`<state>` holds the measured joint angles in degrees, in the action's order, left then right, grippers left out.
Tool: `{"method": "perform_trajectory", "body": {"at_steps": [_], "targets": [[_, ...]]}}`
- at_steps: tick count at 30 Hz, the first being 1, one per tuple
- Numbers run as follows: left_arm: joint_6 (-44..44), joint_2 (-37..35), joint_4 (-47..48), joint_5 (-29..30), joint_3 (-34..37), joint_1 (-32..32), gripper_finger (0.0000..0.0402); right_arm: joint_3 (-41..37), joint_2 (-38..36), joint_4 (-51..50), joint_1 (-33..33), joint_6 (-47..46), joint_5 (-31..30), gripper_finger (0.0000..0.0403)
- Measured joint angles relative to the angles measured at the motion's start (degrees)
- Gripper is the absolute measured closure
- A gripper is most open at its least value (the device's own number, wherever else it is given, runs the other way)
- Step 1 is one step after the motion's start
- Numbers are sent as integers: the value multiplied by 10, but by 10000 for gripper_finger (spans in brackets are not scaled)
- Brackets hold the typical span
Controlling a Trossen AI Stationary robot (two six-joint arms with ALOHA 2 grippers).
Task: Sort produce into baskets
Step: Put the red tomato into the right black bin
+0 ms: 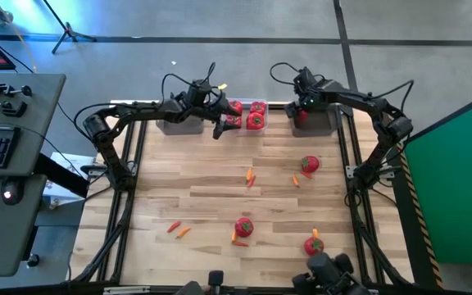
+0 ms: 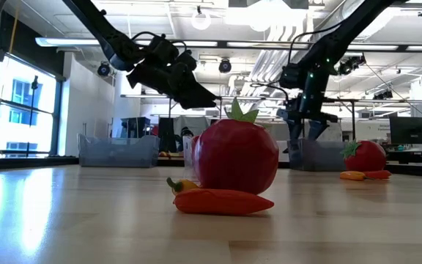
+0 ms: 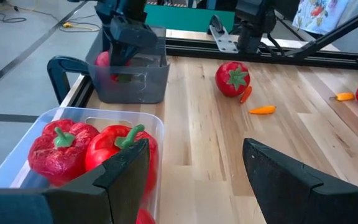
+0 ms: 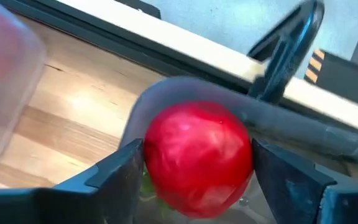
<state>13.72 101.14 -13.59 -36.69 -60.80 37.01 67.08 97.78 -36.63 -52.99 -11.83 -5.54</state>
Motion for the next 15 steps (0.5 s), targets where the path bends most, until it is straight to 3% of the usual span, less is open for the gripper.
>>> {"method": "perform_trajectory", "body": {"at_steps": [15], "targets": [[14, 0, -4, 39, 0, -1, 156, 72, -1, -45, 25, 66, -20, 117]]}}
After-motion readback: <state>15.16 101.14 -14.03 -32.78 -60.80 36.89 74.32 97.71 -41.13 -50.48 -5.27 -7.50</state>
